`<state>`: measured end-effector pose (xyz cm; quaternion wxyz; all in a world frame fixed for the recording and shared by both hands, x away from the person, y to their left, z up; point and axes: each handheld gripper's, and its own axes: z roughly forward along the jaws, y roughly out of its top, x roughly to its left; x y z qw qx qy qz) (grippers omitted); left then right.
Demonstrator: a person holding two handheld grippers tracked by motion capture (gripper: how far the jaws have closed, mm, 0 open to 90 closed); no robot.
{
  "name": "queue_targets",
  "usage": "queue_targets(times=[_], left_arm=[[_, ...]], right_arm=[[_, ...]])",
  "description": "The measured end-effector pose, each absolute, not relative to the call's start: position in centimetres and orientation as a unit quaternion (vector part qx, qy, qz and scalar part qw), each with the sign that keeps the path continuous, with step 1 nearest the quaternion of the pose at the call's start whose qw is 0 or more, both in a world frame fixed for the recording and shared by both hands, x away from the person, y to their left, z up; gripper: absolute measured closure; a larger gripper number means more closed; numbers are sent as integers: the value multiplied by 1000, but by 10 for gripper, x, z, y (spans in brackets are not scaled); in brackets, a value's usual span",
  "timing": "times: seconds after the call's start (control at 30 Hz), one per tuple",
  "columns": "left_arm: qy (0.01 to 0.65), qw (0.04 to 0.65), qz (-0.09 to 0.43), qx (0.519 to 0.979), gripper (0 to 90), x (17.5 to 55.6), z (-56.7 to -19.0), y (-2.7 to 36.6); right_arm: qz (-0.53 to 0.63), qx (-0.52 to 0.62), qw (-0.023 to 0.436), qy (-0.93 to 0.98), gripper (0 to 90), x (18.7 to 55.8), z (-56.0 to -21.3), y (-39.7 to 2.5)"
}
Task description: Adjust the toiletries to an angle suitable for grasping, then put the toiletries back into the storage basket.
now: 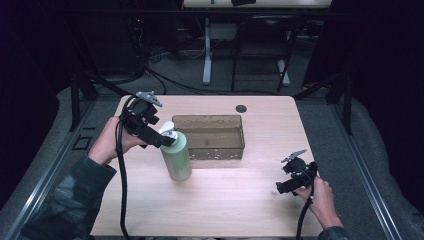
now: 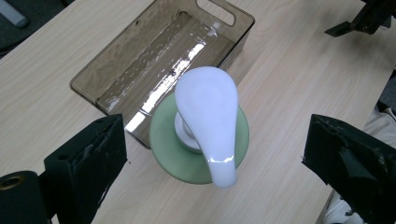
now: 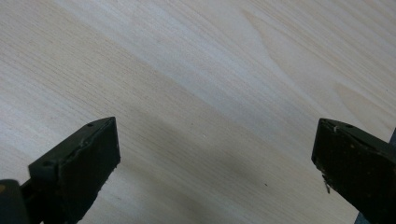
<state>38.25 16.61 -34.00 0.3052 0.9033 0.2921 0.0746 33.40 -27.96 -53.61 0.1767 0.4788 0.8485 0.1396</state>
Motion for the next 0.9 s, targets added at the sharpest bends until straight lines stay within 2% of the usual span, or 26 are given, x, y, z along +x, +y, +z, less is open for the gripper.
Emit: queue_targets(times=[0.77, 0.87, 0.9], left_arm=[[283, 252, 58, 924, 26, 393, -339, 142], [279, 250, 57, 926, 66, 394, -339, 142], [277, 248, 55, 927, 109, 394, -339, 141]], right_arm=[[140, 477, 174, 850, 7, 335, -538, -278], [141, 476, 175, 850, 7, 335, -538, -278], [140, 477, 175, 850, 8, 335, -537, -278]])
